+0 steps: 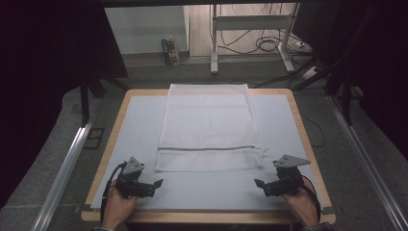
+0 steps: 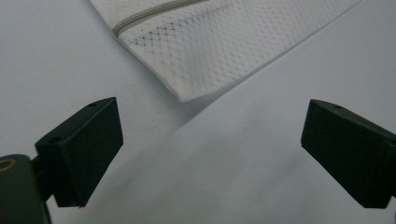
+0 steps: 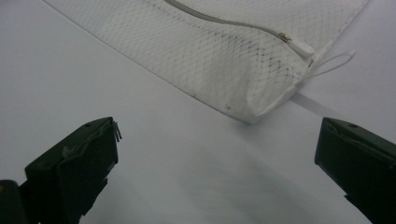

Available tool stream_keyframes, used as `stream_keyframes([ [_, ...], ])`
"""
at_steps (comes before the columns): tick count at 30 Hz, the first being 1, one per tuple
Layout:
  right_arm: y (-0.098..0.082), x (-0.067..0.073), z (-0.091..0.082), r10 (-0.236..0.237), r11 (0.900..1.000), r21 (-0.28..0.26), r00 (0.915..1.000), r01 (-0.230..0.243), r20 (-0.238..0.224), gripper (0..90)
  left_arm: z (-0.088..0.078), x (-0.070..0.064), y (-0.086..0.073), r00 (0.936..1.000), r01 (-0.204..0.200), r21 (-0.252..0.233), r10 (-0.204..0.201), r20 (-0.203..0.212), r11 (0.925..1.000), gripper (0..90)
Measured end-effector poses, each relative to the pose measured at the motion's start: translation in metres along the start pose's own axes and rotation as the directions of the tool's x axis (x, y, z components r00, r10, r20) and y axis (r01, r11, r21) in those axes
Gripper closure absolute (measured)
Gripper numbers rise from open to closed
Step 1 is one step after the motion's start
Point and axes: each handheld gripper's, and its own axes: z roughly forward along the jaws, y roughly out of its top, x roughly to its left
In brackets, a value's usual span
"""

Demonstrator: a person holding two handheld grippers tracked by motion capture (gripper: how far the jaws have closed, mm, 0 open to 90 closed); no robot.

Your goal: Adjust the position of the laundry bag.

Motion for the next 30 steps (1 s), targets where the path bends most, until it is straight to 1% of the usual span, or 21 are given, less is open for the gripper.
stream_keyframes([
  [2, -0.0004, -0.0011, 0.0004, 0.007, 1.000, 0.004, 1.0000, -0.007, -0.006, 0.0, 0.0015, 0.0006, -0.0008, 1.0000, 0.001, -0.004, -0.001, -0.004, 1.0000, 6.0],
  [4, -0.0007, -0.0024, 0.0006, 0.018, 1.000, 0.003, 0.9996, -0.018, -0.021, 0.0, -0.0002, 0.0026, -0.0015, 0.9999, 0.012, -0.028, -0.012, 0.002, 0.9995, 6.0],
  [7, -0.0004, -0.0016, 0.0005, 0.018, 1.000, 0.005, 0.9997, -0.018, -0.018, 0.0, -0.0029, 0.0052, -0.0021, 0.9994, 0.035, -0.051, -0.035, 0.003, 0.9981, 6.3],
  [9, -0.0003, -0.0009, 0.0016, 0.016, 1.000, 0.007, 0.9997, -0.015, -0.020, 0.0, -0.0032, 0.0074, -0.0029, 0.9987, 0.051, -0.055, -0.051, 0.010, 0.9972, 6.5],
  [12, -0.0001, -0.0005, 0.0027, 0.009, 1.000, 0.010, 0.9998, -0.009, -0.019, 0.0, -0.0021, 0.0068, -0.0028, 0.9990, 0.044, -0.051, -0.044, 0.003, 0.9977, 6.5],
  [15, 0.0003, -0.0007, 0.0025, 0.007, 1.000, 0.002, 0.9998, -0.007, -0.019, 0.0, -0.0012, 0.0052, -0.0017, 0.9992, 0.041, -0.046, -0.041, 0.004, 0.9981, 6.5],
  [18, 0.0002, -0.0011, 0.0027, 0.009, 1.000, -0.002, 0.9997, -0.009, -0.022, 0.0, -0.0005, 0.0044, -0.0015, 0.9995, 0.030, -0.037, -0.030, -0.006, 0.9989, 6.5],
  [24, 0.0008, 0.0003, 0.0039, -0.001, 1.000, -0.003, 0.9999, 0.001, -0.017, 0.0, 0.0007, 0.0040, -0.0007, 0.9995, 0.032, -0.023, -0.032, -0.002, 0.9992, 6.4],
  [30, 0.0014, 0.0006, 0.0051, -0.004, 1.000, -0.006, 1.0000, 0.004, -0.009, 0.0, 0.0035, 0.0008, 0.0014, 0.9999, 0.010, 0.003, -0.010, -0.003, 0.9999, 6.3],
])
